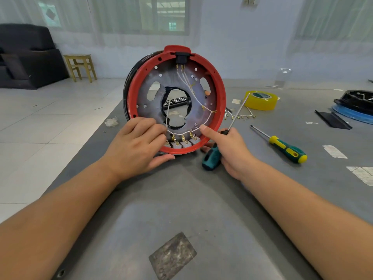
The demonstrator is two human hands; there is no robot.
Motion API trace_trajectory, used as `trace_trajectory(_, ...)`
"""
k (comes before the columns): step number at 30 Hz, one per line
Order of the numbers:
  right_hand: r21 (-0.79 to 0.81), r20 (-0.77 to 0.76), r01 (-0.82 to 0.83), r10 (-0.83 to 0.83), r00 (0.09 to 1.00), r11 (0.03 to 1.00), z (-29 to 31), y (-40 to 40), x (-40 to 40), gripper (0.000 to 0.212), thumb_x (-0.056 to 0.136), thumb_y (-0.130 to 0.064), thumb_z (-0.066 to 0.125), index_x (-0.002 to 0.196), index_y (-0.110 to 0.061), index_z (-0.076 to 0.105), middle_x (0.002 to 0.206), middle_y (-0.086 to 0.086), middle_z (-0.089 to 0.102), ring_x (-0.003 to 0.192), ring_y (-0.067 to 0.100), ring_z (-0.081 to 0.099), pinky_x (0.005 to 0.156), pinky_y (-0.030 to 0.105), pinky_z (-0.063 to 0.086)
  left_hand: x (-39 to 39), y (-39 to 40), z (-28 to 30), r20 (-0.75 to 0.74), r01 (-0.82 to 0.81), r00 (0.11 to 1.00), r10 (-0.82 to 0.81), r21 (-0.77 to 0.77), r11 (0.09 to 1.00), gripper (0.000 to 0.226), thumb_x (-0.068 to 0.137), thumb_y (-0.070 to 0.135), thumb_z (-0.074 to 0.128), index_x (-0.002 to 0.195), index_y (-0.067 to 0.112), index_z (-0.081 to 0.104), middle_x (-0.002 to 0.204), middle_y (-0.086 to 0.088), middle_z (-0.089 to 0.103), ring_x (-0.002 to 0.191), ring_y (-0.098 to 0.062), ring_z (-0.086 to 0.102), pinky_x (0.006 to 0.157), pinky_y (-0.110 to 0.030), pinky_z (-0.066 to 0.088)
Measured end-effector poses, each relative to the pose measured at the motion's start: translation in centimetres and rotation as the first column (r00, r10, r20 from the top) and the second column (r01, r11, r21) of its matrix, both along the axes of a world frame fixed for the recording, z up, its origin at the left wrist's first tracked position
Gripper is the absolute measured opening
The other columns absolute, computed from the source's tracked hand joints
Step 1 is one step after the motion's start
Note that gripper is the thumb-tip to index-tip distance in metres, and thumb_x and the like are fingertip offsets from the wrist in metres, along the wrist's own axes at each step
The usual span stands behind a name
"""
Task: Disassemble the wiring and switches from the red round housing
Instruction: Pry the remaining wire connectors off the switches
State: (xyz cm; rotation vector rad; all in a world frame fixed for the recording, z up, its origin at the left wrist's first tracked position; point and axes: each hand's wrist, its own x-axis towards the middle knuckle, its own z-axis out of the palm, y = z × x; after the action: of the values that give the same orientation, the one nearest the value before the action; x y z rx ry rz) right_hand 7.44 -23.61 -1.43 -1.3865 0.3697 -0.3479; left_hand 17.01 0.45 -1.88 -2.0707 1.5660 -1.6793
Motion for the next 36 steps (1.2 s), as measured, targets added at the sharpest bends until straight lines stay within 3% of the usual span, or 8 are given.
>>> trace_trajectory(6, -0.044, -0.050, 0.113, -0.115, 0.992, 0.993, -0.4, 0.5, 1.1, 0.028, 0.084, -0.010, 0.077, 0.108, -0.009, 0.063, 0.102, 0.013, 0.075, 0.095, 0.029, 0.074, 0.091, 0.050, 0.060, -0.8, -0.6, -0.5, -0.123, -0.004, 0.992, -0.015, -0.146, 0.989, 0.062, 0.093, 0.072, 0.063, 0.114, 0.014, 0.061, 0.163, -0.013, 0.041, 0.151, -0.035, 0.031, 0.130, -0.050, 0.017)
trace_trajectory(12, -0.058, -0.048, 0.185, -0.187, 0.981, 0.981, -0.4, 0.6, 1.0, 0.017, 0.084, -0.008, 0.072, 0.098, -0.009, 0.063, 0.100, 0.015, 0.074, 0.092, 0.029, 0.073, 0.087, 0.051, 0.061, -2.0, -1.4, -0.2, -0.450, 0.066, 0.825, -0.341, -0.523, 0.850, 0.122, 0.073, 0.057, 0.092, 0.162, 0.034, 0.013, 0.175, -0.015, -0.012, 0.162, -0.042, -0.005, 0.129, -0.066, 0.009)
trace_trajectory(14, -0.058, -0.045, 0.191, -0.194, 0.980, 0.980, -0.3, 0.6, 1.0, 0.015, 0.081, -0.008, 0.072, 0.094, -0.008, 0.064, 0.095, 0.014, 0.073, 0.090, 0.029, 0.073, 0.088, 0.054, 0.060, -2.2, -1.4, -0.1, -0.620, -0.064, 0.618, -0.484, -0.653, 0.754, 0.141, 0.067, 0.061, 0.094, 0.165, 0.038, -0.004, 0.175, -0.009, -0.015, 0.164, -0.026, -0.002, 0.131, -0.057, 0.015)
trace_trajectory(17, -0.061, -0.051, 0.208, -0.211, 0.976, 0.976, -0.3, 0.7, 1.0, 0.019, 0.078, -0.013, 0.073, 0.094, -0.007, 0.065, 0.098, 0.019, 0.074, 0.093, 0.036, 0.073, 0.085, 0.058, 0.060, -2.7, -1.6, -0.1, -0.720, -0.308, 0.084, -0.689, -0.676, 0.669, 0.147, 0.056, 0.070, 0.092, 0.164, 0.041, -0.004, 0.175, 0.005, 0.009, 0.150, 0.011, 0.026, 0.126, -0.026, 0.030)
trace_trajectory(19, -0.078, -0.059, 0.219, -0.224, 0.973, 0.973, -0.3, 0.7, 1.1, 0.027, 0.078, -0.021, 0.074, 0.099, -0.007, 0.065, 0.099, 0.018, 0.074, 0.092, 0.037, 0.073, 0.084, 0.058, 0.060, -2.8, -1.8, -0.4, -0.606, -0.353, -0.239, -0.759, -0.674, 0.649, 0.124, 0.055, 0.055, 0.096, 0.154, 0.037, 0.024, 0.159, 0.001, 0.050, 0.138, -0.009, 0.057, 0.112, -0.040, 0.052)
trace_trajectory(21, -0.102, -0.068, 0.230, -0.238, 0.969, 0.968, -0.4, 0.7, 1.1, 0.029, 0.078, -0.027, 0.074, 0.100, -0.009, 0.065, 0.098, 0.016, 0.074, 0.092, 0.034, 0.073, 0.084, 0.055, 0.061, -2.8, -2.1, -0.6, -0.514, -0.354, -0.392, -0.763, -0.681, 0.641, 0.096, 0.058, 0.034, 0.096, 0.135, 0.032, 0.040, 0.146, -0.004, 0.061, 0.124, -0.024, 0.070, 0.093, -0.043, 0.062)
trace_trajectory(31, -0.072, -0.011, 0.166, -0.167, 0.986, 0.984, -0.7, 0.4, 1.1, 0.014, 0.089, -0.019, 0.070, 0.093, -0.007, 0.063, 0.063, -0.001, 0.072, 0.053, 0.013, 0.071, 0.045, 0.021, 0.052, -3.8, -3.8, -1.1, -0.346, -0.382, -0.450, -0.823, -0.758, 0.528, 0.087, 0.068, -0.008, 0.090, 0.128, 0.026, 0.036, 0.144, -0.013, 0.062, 0.123, -0.032, 0.070, 0.094, -0.048, 0.061)
trace_trajectory(36, -0.073, -0.023, 0.150, -0.153, 0.988, 0.986, -0.8, 0.6, 1.2, 0.022, 0.089, -0.020, 0.071, 0.103, -0.004, 0.065, 0.075, 0.001, 0.077, 0.067, 0.019, 0.077, 0.068, 0.036, 0.065, -4.0, -4.2, -1.0, -0.357, -0.434, -0.443, -0.822, -0.717, 0.546, 0.091, 0.057, 0.003, 0.095, 0.123, 0.028, 0.037, 0.137, -0.005, 0.068, 0.114, -0.029, 0.075, 0.089, -0.045, 0.064)
